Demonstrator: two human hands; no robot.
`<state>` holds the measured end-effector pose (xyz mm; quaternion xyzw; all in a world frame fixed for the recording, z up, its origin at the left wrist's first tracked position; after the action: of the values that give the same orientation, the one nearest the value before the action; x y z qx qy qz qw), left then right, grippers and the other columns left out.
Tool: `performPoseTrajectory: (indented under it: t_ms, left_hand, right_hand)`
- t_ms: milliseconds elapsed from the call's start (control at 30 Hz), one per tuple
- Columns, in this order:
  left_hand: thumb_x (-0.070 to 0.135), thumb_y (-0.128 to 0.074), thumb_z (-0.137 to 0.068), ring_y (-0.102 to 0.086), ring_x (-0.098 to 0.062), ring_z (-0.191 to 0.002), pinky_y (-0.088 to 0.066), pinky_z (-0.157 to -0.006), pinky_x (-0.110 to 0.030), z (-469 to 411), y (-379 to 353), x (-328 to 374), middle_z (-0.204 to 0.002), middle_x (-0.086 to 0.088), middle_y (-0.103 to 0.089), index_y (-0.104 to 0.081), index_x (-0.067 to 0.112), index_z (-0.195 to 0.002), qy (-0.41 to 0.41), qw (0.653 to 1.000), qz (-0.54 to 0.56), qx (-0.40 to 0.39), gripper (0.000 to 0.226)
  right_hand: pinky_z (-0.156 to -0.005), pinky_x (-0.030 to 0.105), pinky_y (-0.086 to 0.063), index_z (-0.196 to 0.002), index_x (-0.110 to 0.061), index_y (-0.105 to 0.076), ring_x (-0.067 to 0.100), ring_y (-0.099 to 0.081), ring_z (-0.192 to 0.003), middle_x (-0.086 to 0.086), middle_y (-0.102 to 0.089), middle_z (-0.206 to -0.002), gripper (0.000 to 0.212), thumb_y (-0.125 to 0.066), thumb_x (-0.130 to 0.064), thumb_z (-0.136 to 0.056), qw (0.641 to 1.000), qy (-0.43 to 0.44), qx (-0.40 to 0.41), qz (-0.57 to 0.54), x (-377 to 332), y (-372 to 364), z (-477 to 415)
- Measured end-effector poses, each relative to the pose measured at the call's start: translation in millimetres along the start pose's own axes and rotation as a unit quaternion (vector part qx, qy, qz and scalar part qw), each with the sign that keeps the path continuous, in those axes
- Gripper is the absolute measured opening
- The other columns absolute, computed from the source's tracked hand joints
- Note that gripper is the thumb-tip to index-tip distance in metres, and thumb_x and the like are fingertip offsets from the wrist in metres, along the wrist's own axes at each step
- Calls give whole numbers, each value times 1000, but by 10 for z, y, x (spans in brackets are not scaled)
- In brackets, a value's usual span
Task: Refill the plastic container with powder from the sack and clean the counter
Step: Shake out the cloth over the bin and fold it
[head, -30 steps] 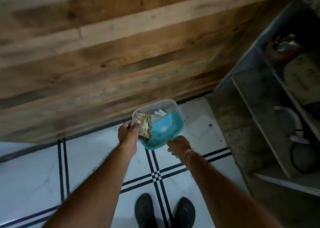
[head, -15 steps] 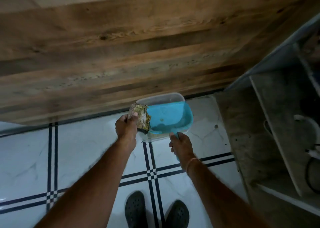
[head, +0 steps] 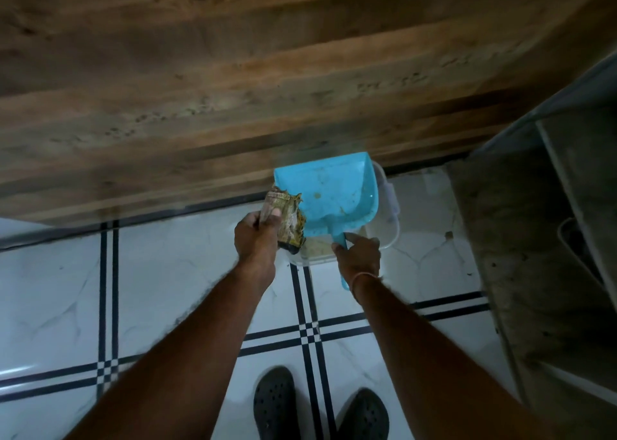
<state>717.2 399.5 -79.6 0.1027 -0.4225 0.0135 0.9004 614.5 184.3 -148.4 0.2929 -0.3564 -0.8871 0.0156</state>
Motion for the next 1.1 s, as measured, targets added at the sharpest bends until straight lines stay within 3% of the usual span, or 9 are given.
performPoseTrajectory:
  t_ms: [233,333,467,600,700,800,900,1000,1100]
  left_hand:
    - [14,-65,-100,-67,-10,-76,-55,-49,-15,72,-73,-118,-89,0,-70,-65,9,-109,25,999,7,-29,11]
    - [15,-64,-101,-68,-9,-77,-55,-49,-15,227,-99,-61,-94,-3,-72,-65,8,-113,48,998,5,-49,14]
    - [17,-64,-101,-72,-11,-78,-57,-51,-18,689,-131,282,-110,-12,-74,-66,4,-122,77,993,-1,-85,25]
    - [16,-66,-99,-77,-13,-74,-59,-56,-24,1368,-254,873,-105,-13,-77,-67,5,-123,59,983,-17,-172,27]
    - [25,-69,-97,-78,-21,-82,-61,-64,-31,2014,-383,1407,-98,-9,-80,-71,11,-119,42,970,-53,-235,26]
    - [36,-64,-100,-76,-18,-84,-61,-73,-36,2808,-506,2003,-94,-4,-80,-75,16,-113,18,948,-85,-305,27]
    - [36,-60,-102,-76,-19,-92,-60,-80,-36,3504,-604,2504,-102,-9,-80,-79,15,-108,-22,916,-94,-388,29]
    - [22,-64,-100,-76,-18,-88,-59,-73,-27,4062,-712,3030,-96,-9,-80,-77,10,-104,-50,900,-102,-422,18]
    - [17,-73,-92,-75,-21,-84,-60,-69,-28,4606,-870,3424,-99,-14,-78,-75,6,-108,-56,882,-105,-457,19]
  right_hand:
    - [-95,48,-55,-119,-19,-64,34,-61,-113,13,-49,-127,36,-70,-37,-88,998,42,-7,43,-36,-21,-179]
    - [-97,47,-55,-124,-15,-61,30,-58,-118,12,-53,-126,41,-72,-33,-88,996,56,8,-73,-92,180,26]
    - [-94,41,-57,-128,-23,-60,23,-63,-119,5,-61,-131,35,-67,-33,-95,921,14,-123,-368,-374,596,655]
    - [-91,33,-57,-132,-28,-63,16,-65,-118,-4,-66,-131,34,-63,-24,-98,884,96,-201,-412,-978,1393,1353]
    - [-97,40,-57,-133,-29,-62,20,-64,-121,0,-65,-132,35,-62,-29,-98,889,130,-237,-370,-1344,1947,1857]
    - [-87,37,-61,-134,-30,-60,20,-69,-111,4,-69,-127,36,-62,-36,-98,888,83,-215,-399,-1530,2623,2344]
    - [-74,31,-61,-118,-12,-67,21,-70,-91,12,-73,-107,28,-62,-29,-97,872,68,-180,-450,-1645,3314,2771]
    - [-66,31,-60,-99,-8,-66,20,-69,-77,13,-70,-89,13,-65,-20,-94,862,92,-151,-474,-1797,4060,3244]
    - [-76,41,-61,-113,-2,-64,31,-67,-88,21,-67,-100,26,-68,-18,-92,846,97,-88,-516,-1886,4745,3629]
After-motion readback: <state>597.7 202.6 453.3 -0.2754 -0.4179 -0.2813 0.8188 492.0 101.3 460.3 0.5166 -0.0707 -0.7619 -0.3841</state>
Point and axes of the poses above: each hand's wrist, its own z-axis away from the middle knuckle, its own y-axis out of the back of the hand, x = y × z, the point moved 9 cm from there along -z, towards the middle knuckle
